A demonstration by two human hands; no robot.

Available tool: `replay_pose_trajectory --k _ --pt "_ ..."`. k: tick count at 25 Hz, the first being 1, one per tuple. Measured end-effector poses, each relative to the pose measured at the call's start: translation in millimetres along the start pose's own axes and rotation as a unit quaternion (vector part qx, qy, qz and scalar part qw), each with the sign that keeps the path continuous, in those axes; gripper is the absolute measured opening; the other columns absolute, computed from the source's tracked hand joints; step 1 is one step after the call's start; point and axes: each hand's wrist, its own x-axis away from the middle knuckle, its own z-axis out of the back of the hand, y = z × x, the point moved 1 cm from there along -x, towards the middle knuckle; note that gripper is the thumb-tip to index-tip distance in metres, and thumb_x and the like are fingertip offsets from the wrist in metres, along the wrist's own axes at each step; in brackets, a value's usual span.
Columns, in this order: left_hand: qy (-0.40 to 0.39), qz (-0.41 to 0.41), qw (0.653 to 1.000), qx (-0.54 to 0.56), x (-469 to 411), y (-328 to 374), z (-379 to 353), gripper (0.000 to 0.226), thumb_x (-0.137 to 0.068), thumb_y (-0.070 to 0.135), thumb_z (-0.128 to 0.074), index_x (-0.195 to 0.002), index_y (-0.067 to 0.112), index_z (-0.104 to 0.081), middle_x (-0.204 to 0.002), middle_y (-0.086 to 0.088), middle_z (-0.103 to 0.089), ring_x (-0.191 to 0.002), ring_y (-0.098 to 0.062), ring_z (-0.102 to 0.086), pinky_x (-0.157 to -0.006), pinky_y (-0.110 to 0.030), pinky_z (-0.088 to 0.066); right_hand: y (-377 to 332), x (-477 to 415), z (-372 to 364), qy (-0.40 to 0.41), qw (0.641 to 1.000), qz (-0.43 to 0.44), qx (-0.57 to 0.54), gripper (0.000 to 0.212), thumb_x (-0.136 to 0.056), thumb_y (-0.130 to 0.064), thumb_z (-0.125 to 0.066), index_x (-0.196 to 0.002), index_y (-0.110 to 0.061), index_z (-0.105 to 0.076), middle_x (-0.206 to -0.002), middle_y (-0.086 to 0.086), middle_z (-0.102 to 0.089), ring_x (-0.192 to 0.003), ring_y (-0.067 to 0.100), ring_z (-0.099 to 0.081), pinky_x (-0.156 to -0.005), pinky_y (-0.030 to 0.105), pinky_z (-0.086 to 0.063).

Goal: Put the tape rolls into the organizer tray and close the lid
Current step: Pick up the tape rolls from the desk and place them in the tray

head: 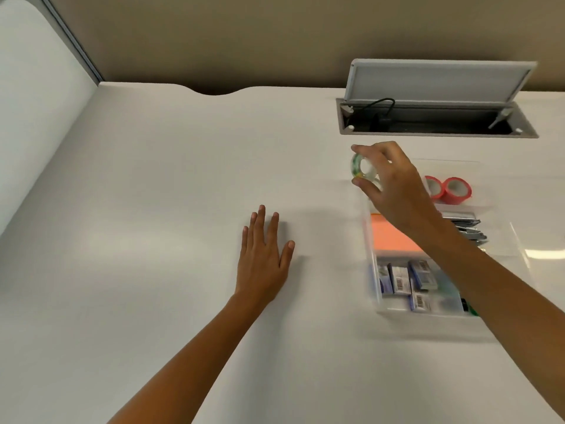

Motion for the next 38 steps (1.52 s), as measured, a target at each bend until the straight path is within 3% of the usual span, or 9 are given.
replay_pose_trajectory --k 5,8,16,22,32,38 --pt "-0.054 -0.056 0.997 -0.002 -11 36 -33 0.064 -0.094 0.049 -0.016 -0.152 0.021 -0.013 -0.162 0.001 -0.005 -0.149 -0.014 0.001 -0.121 -0.035 0.002 56 5 33 -0.021 0.998 -0.051 0.030 0.048 -0.074 -0.016 -0.078 -0.117 -0.011 -0.058 -0.112 0.016 -0.058 -0.101 0.030 -0.057 -0.085 0.035 -0.049" --pt "-0.027 -0.054 0.996 -0.069 -12 46 -48 0.061 -0.096 0.046 -0.016 -0.151 0.021 -0.015 -0.161 0.001 -0.010 -0.149 -0.017 -0.003 -0.121 -0.041 -0.002 82 4 38 -0.080 0.993 -0.055 0.065 0.047 -0.072 -0.020 -0.079 -0.114 -0.013 -0.059 -0.112 0.014 -0.059 -0.097 0.029 -0.058 -0.082 0.033 -0.050" --pt "-0.003 -0.045 0.994 -0.102 -13 48 -53 0.056 -0.098 0.041 -0.020 -0.151 0.023 -0.019 -0.160 0.004 -0.015 -0.148 -0.014 -0.007 -0.121 -0.039 -0.005 109 -20 21 -0.272 0.947 0.067 0.153 0.050 -0.072 -0.014 -0.079 -0.118 -0.015 -0.059 -0.112 0.012 -0.059 -0.097 0.029 -0.059 -0.077 0.036 -0.054" --pt "0.002 -0.043 0.994 -0.097 -13 49 -51 0.055 -0.098 0.040 -0.020 -0.150 0.023 -0.023 -0.159 0.004 -0.017 -0.148 -0.014 -0.008 -0.121 -0.038 -0.005 119 -32 7 -0.368 0.903 0.130 0.181 0.042 -0.075 -0.005 -0.074 -0.113 -0.017 -0.061 -0.106 0.010 -0.060 -0.091 0.025 -0.058 -0.065 0.027 -0.044" --pt "0.001 -0.042 0.995 -0.093 -13 48 -51 0.054 -0.098 0.040 -0.018 -0.150 0.023 -0.022 -0.159 0.004 -0.018 -0.148 -0.014 -0.008 -0.121 -0.038 -0.005 127 -37 5 -0.350 0.909 0.179 0.135 0.022 -0.076 0.004 -0.070 -0.090 -0.012 -0.067 -0.090 0.007 -0.061 -0.077 0.018 -0.054 -0.068 0.031 -0.054" --pt "-0.004 -0.040 0.995 -0.097 -13 48 -52 0.054 -0.099 0.040 -0.018 -0.150 0.023 -0.022 -0.159 0.004 -0.017 -0.148 -0.014 -0.008 -0.121 -0.039 -0.006 130 -32 1 -0.339 0.919 0.162 0.121 0.024 -0.077 0.004 -0.070 -0.096 -0.010 -0.069 -0.096 0.011 -0.063 -0.079 0.019 -0.058 -0.074 0.033 -0.058"
